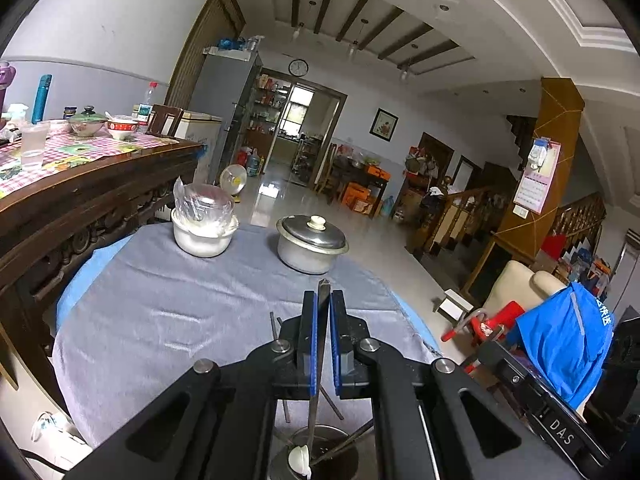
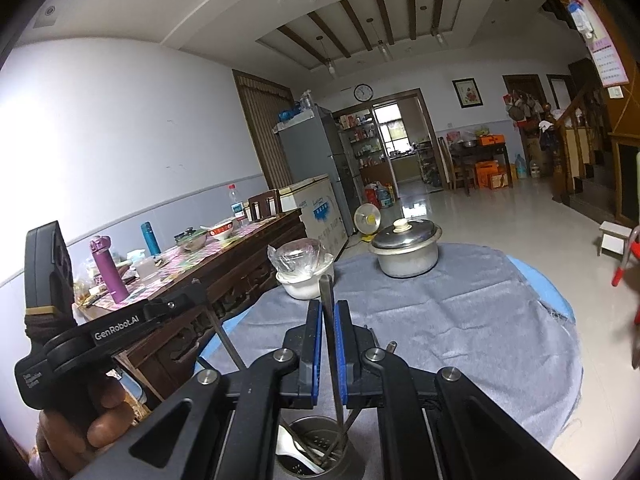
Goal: Organize utensils
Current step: 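Lower the chopsticks into the dark cup and open both tools, then move both tools toward the remaining chopsticks on the cloth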
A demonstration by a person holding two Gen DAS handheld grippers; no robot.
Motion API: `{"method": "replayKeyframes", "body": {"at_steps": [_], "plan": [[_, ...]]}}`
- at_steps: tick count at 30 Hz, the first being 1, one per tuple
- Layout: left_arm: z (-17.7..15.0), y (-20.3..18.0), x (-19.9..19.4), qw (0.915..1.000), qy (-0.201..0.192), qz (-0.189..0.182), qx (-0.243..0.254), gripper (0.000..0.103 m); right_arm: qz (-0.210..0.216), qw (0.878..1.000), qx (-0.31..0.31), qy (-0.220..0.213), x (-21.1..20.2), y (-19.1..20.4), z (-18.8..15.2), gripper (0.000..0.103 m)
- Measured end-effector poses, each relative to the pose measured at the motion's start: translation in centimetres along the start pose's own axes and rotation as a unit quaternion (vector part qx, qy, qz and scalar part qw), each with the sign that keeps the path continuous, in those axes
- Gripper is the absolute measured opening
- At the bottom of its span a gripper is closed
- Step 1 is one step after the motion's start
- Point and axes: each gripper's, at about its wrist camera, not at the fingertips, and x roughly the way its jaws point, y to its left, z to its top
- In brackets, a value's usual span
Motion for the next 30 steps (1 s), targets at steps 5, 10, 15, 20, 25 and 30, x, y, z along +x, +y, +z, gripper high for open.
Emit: {"method": "replayKeyframes", "body": {"at_steps": [5, 10, 15, 20, 25, 30], "plan": [[0.2, 0.2, -0.4, 1.0, -0.002, -0.004, -0.003, 0.006, 0.007, 1.0, 0.014, 0.004, 0.2, -0.5, 0.2, 0.008], [0.4, 0.4, -0.4, 1.0, -0.005, -0.003, -0.005, 0.011, 0.011, 1.0, 0.027, 0.001, 0.1, -0.9, 0.3, 0.01], [0.5, 0.6, -0.5, 1.0, -0.006, -0.001, -0.007, 0.013, 0.009, 0.999, 0.031, -0.003, -0.1, -1.0, 0.4, 0.01], [0.7, 1.0, -1.0, 0.9999, -0.013, 0.007, -0.008, 0.023, 0.009, 0.999, 0.033, -0.009, -0.6, -1.0, 0.3, 0.01], [1.3, 1.7, -2.0, 0.9989, -0.033, 0.03, -0.011, 0.037, 0.005, 0.999, 0.043, -0.022, -1.2, -1.4, 0.3, 0.03], [2.2, 3.4, -3.3, 0.9958, -0.058, 0.068, -0.018, 0.047, -0.008, 0.997, 0.056, -0.046, -2.1, -2.0, 0.4, 0.047]]}}
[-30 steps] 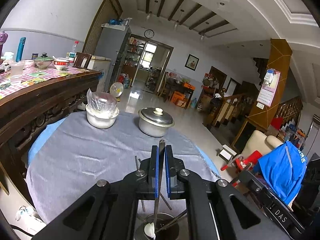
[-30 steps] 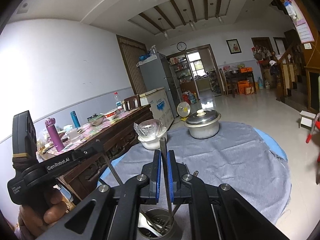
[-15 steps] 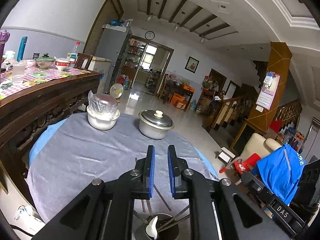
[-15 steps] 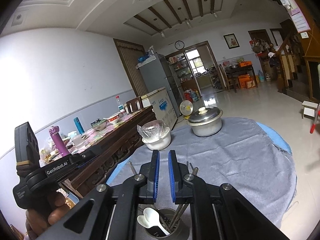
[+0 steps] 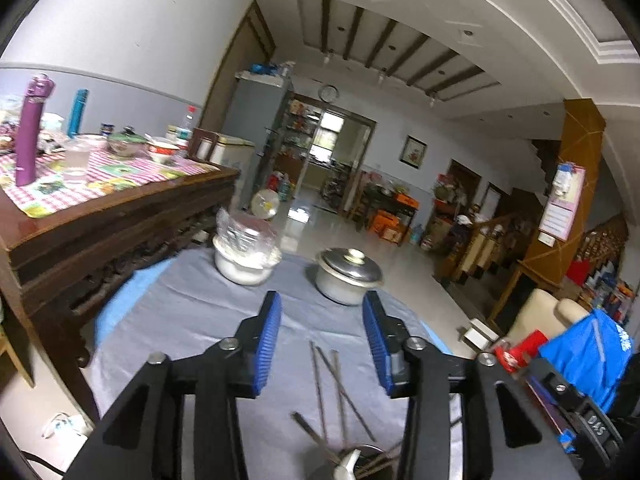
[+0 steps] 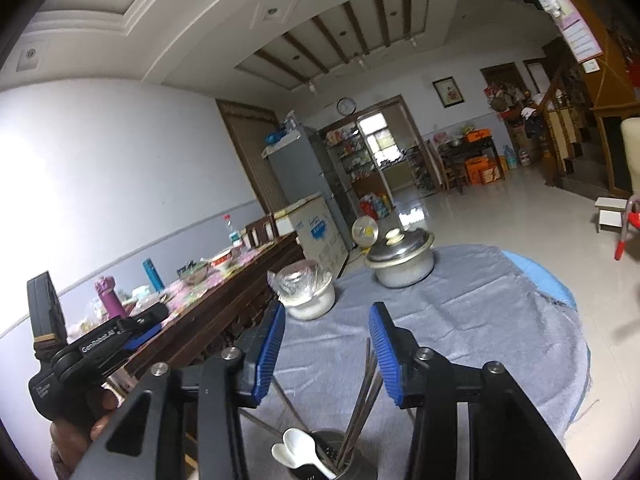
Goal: Organize utensils
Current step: 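Move both tools toward the remaining chopsticks on the cloth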
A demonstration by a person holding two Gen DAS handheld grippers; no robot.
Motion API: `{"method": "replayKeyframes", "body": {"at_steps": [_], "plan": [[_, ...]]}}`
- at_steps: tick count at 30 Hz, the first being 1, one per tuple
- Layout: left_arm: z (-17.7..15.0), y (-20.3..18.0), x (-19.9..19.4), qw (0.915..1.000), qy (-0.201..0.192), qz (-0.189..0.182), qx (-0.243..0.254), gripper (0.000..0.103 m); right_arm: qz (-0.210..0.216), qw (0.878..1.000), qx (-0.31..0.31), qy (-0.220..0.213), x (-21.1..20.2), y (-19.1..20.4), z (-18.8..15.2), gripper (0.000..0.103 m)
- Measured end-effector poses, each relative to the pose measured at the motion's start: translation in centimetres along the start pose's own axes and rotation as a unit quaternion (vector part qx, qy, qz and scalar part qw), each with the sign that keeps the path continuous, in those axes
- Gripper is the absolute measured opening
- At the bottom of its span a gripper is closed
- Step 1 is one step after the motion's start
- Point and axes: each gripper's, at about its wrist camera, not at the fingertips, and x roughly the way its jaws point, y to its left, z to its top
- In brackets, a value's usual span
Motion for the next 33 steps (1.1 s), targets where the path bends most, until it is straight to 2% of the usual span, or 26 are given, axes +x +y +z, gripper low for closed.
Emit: {"method": "replayKeyframes", "body": {"at_steps": [6, 10, 16, 21, 33], "plan": [[0.8, 2.3, -0.4, 0.9985, -0.021, 0.05, 0.002, 0.063, -0.022, 1.0, 0.015, -0.015, -0.6, -0.9, 0.5, 0.047], [0.8, 3.7, 0.3, 0.9956, -0.003, 0.093, 0.014, 0.074, -0.054, 0.998, 0.023, -0.019, -0.8, -2.0, 0.7, 0.047], [-0.9, 6.0, 2.5, 0.9858, 0.057, 0.153, 0.038, 0.074, -0.102, 0.994, 0.038, -0.016, -1.1, -4.4, 1.0, 0.047], [-1.8, 7.2, 3.4, 0.9816, 0.078, 0.17, 0.039, 0.074, -0.133, 0.99, 0.05, -0.002, -0.5, -6.3, 1.0, 0.047], [-2.6, 9.0, 5.4, 0.9748, 0.103, 0.193, 0.043, 0.074, -0.136, 0.984, 0.089, 0.067, 3.3, -8.8, -0.8, 0.047]]}}
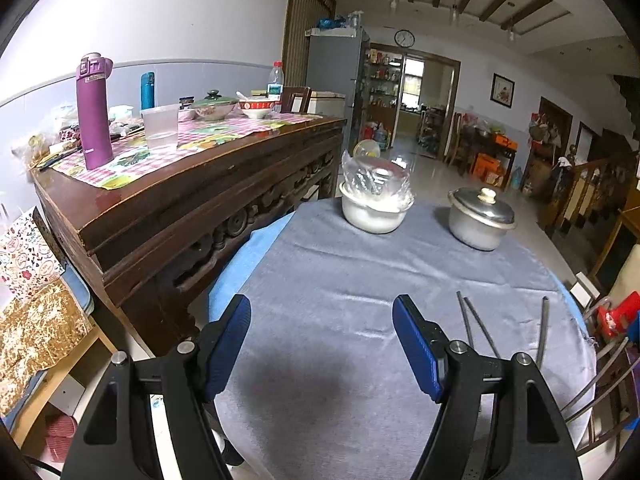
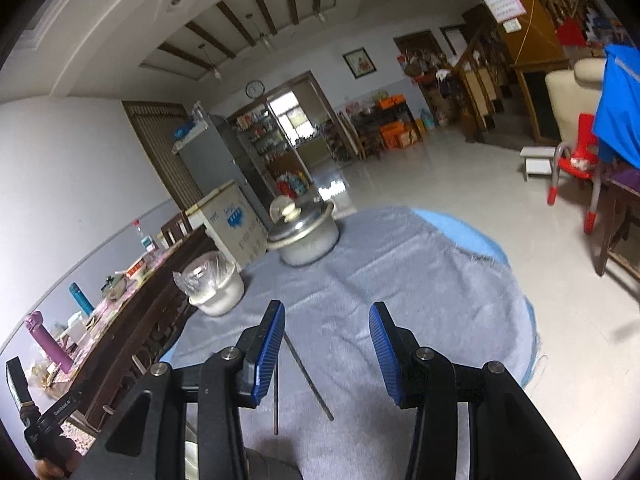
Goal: Organize utensils
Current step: 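Move both tools toward the remaining chopsticks on the cloth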
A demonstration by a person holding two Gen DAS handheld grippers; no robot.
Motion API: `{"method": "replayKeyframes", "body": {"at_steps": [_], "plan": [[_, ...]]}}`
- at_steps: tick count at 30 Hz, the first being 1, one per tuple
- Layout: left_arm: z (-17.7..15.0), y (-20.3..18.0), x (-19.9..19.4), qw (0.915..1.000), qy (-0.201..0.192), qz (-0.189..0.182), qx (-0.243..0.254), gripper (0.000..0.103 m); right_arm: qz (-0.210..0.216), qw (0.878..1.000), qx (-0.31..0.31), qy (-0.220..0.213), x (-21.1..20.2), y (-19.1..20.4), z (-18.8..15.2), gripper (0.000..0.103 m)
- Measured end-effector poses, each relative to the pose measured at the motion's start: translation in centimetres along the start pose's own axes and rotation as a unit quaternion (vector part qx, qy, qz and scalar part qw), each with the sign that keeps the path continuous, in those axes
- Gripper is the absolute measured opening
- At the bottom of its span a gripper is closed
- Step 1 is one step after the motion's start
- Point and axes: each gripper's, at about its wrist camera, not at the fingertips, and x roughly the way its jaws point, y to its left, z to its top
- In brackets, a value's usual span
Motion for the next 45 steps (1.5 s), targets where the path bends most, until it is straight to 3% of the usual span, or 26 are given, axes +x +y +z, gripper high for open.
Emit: {"method": "replayKeyframes", "body": {"at_steps": [31, 39, 45], "plan": [[-2.2, -0.4, 7.5, 0.9956, 0.087, 0.03, 0.02, 0.074, -0.002, 0.988, 0.06, 0.141, 10.5, -4.2, -3.7, 0.047], [-3.3, -1.1, 10.6, 0.9913, 0.121, 0.034, 0.04, 0.074, 0.032, 0.982, 0.022, 0.183, 15.4, -3.7, -3.6, 0.047], [-4.1, -2.1, 13.2, 0.9869, 0.151, 0.024, 0.052, 0.074, 0.051, 0.971, -0.031, 0.232, 20.8, -1.7, -3.6, 0.047]]}}
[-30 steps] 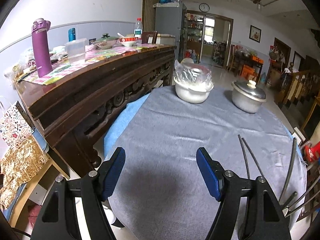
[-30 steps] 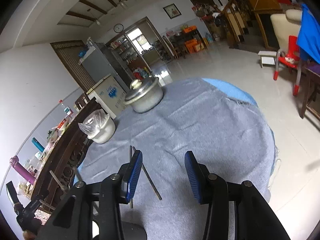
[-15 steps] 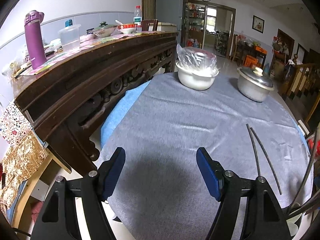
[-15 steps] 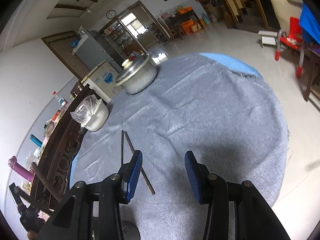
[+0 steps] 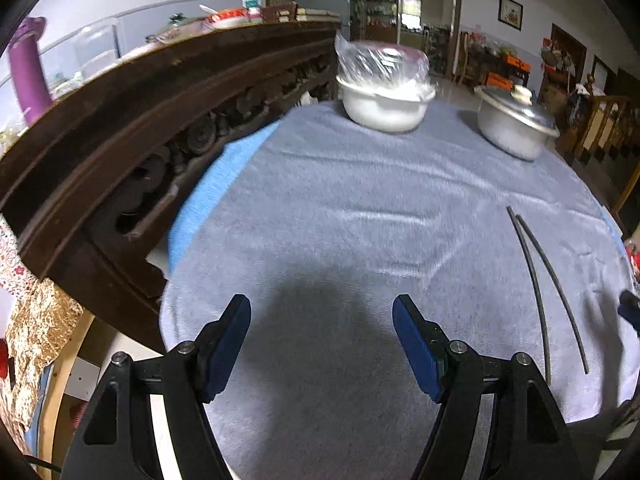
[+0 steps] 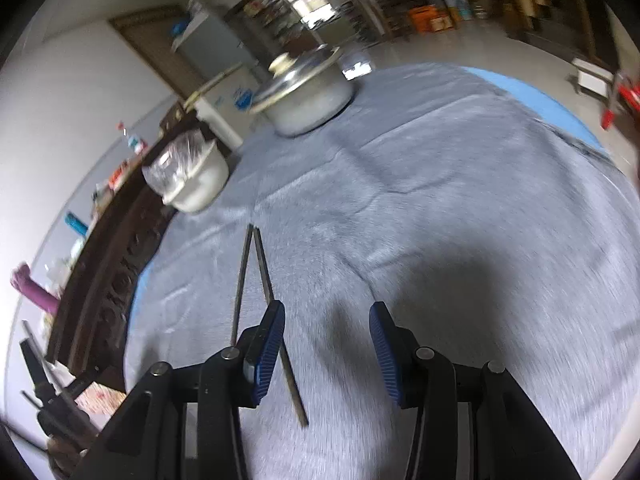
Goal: Organize utensils
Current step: 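Move both tools toward the remaining chopsticks on the cloth, then close the right tool on a chopstick while the left tool grasps another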
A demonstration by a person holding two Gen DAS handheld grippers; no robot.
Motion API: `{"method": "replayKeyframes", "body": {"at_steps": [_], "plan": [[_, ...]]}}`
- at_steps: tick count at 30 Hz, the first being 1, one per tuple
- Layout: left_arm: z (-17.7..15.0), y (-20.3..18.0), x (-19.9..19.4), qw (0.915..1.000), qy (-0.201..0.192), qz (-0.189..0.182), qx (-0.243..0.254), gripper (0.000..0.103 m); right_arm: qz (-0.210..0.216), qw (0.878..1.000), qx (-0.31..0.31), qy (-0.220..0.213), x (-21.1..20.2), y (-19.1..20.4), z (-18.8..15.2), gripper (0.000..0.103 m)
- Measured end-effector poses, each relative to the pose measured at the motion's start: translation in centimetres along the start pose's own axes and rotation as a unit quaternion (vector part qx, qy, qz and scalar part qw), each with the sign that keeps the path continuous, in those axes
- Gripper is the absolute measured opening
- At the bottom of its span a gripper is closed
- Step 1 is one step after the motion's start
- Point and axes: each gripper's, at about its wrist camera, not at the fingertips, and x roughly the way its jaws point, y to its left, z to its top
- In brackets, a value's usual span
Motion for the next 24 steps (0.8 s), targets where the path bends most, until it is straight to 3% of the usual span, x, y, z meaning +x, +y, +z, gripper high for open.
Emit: {"method": "replayKeyframes", "body": {"at_steps": [11, 17, 24], "plan": [[2.1, -4.0, 4.0, 0.9983, 0.029, -0.029, 0.041, 0.074, 0.0, 0.988, -0.136, 0.074, 10.2, 6.4, 5.7, 0.045], [3.5, -5.6, 5.5, 0.9968, 0.033, -0.041, 0.061, 0.074, -0.012, 0.974, -0.199, 0.107, 14.5, 9.6, 7.3, 0.032], [5.2, -7.2, 6.6, 0.994, 0.039, -0.058, 0.084, 0.074, -0.025, 0.962, -0.232, 0.144, 17.5, 11.0, 7.7, 0.017]]}}
